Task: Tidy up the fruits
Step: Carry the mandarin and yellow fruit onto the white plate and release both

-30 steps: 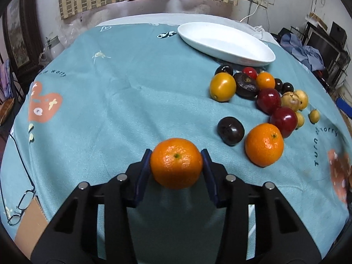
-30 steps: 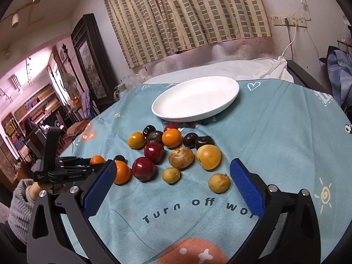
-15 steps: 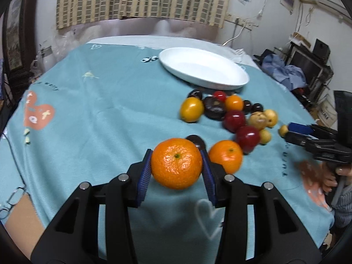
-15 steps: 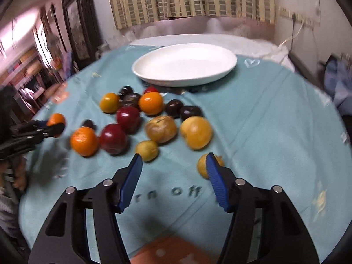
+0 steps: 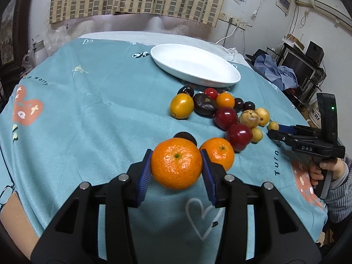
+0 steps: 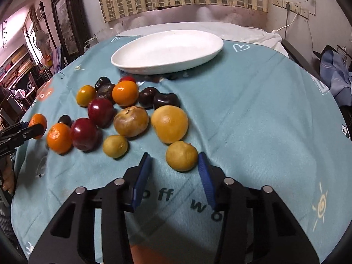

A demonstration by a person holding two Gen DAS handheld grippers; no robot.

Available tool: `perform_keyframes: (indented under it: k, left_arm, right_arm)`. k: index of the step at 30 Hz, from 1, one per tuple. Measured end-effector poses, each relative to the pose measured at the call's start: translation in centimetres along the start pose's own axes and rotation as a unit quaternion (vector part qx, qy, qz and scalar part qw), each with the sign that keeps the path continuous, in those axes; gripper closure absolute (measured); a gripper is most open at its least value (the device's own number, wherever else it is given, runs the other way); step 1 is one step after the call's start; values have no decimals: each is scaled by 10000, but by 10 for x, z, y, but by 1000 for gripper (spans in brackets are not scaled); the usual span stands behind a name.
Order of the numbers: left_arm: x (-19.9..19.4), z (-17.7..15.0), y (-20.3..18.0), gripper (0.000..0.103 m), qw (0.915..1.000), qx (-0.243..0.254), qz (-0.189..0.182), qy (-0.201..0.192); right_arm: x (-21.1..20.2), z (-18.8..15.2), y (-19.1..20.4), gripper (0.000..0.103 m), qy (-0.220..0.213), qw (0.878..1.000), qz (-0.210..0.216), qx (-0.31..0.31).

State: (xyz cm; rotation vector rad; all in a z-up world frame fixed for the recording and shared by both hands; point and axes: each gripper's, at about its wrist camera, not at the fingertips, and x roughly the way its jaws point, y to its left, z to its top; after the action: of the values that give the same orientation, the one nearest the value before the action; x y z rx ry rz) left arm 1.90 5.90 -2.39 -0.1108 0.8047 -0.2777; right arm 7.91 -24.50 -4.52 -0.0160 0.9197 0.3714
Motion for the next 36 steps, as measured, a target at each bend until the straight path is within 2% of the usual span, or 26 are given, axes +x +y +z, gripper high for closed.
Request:
perform_keyframes:
  k: [2,3,9,13,19,23,28,29,30,31,36]
  left_arm:
    - [1,0,-1,60,10000,43,29,49]
    - [2,1,-2,60,9999,77,45,67]
    - [5,24,-18,60,9995,305,54,56]
    - [7,60,-36,60,9987,511,-21,-88]
    - [42,127,-58,59,9979,610,-98,-213]
    - [92,159,-58,59,9989,432,-168,30]
    - [141,174,-43,59,9992,27,-255,316]
    - [146,173,-40,58,9990,-3,-269,370]
    - [150,173,-39,59,9987,-4,-269,423]
    - [153,172,-38,58,9987,8,-227,458]
    - [143,172,-31,55,9991,-101,-249,313]
  right_arm:
    - [-1,1,-2,65,-15,10000,41,40]
    - [-1,1,-6,73,-27,9999,74,117]
    - [-6,2,-10,74,-111,9991,299,281]
    - [-27,14,-10,74,-428,9978,380,327]
    - [-44,82,-5,74,-939,9946,372,222]
    - [-13,126,-4,74,-976,9937,424,352]
    - [40,155,-10,73,-792,9952,250,508]
    - [46,155,-12,68,-786,9948,251,606]
    - [52,154,-14,42,-727,9947,277,676]
    - [56,153,-16,36,-692,9945,285,735]
    - [37,148,-16,36,-961,9924,307,711]
